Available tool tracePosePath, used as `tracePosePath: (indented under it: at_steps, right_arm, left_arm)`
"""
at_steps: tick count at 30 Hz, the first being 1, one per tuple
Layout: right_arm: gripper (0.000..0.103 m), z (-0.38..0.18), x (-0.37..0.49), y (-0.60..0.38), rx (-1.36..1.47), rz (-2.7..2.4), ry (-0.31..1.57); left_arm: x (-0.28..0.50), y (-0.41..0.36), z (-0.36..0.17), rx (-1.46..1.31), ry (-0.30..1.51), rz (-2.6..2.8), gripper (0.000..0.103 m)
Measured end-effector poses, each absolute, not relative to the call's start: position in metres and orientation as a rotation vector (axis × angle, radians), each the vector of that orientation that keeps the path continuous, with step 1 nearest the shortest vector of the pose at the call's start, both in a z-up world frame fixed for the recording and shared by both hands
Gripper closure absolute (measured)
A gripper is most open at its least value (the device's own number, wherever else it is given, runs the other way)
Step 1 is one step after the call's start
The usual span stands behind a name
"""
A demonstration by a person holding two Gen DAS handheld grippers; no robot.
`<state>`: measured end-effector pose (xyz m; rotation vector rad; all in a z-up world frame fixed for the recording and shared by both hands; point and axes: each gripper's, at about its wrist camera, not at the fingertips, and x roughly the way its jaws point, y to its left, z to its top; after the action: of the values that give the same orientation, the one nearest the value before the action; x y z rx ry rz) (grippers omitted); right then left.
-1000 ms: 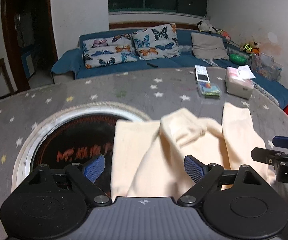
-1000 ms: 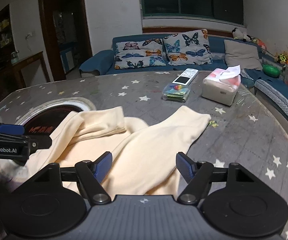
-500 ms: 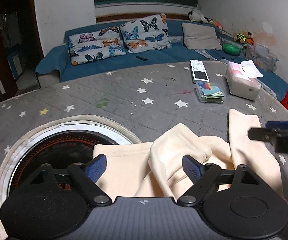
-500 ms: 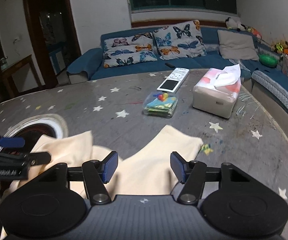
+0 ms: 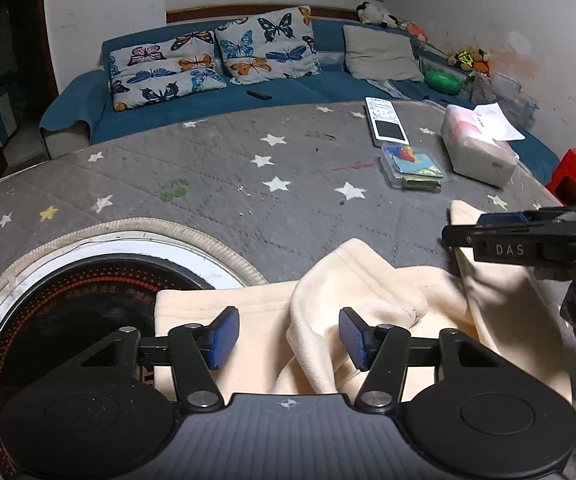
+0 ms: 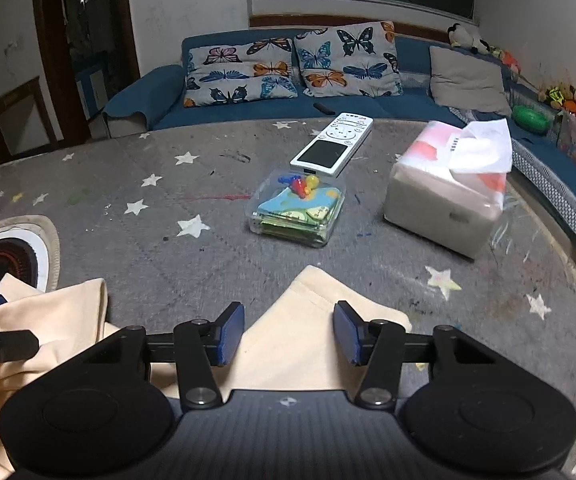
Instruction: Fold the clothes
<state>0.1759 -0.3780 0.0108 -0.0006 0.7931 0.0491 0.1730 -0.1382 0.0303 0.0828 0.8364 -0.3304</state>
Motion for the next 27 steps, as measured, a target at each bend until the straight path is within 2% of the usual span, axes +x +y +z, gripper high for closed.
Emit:
tracePosePath:
  at_steps: [4, 6, 8, 16, 17, 27]
  right_arm:
    - [0.072, 0.01, 0.176, -0.375, -0.042, 0.055, 0.783]
    - [0.088, 0.011, 0.175, -0.376, -0.045, 0.054, 0.783]
    - [0.093, 0.012, 0.173, -0.378, -0.039, 0.049, 0.78]
    - [0.096, 0.031, 0.147, -0.39, -0.029, 0.034, 0.714]
    - [0.101, 0.035, 0.142, -0.392, -0.027, 0.032, 0.703]
    - [0.101, 0.065, 0.093, -0.409, 0.001, 0.015, 0.648]
  left_arm:
    - [0.174, -0.139, 0.027, 0.076, 0.852, -0.356, 0.069]
    - [0.173, -0.137, 0.027, 0.062, 0.852, -0.368, 0.084]
    - [0.171, -0.135, 0.029, 0.056, 0.847, -0.371, 0.091]
    - [0.147, -0.11, 0.053, 0.022, 0.753, -0.311, 0.094]
    - [0.142, -0.105, 0.057, 0.02, 0.738, -0.297, 0.094]
    - [0.075, -0.025, 0.096, -0.099, 0.611, -0.131, 0.094]
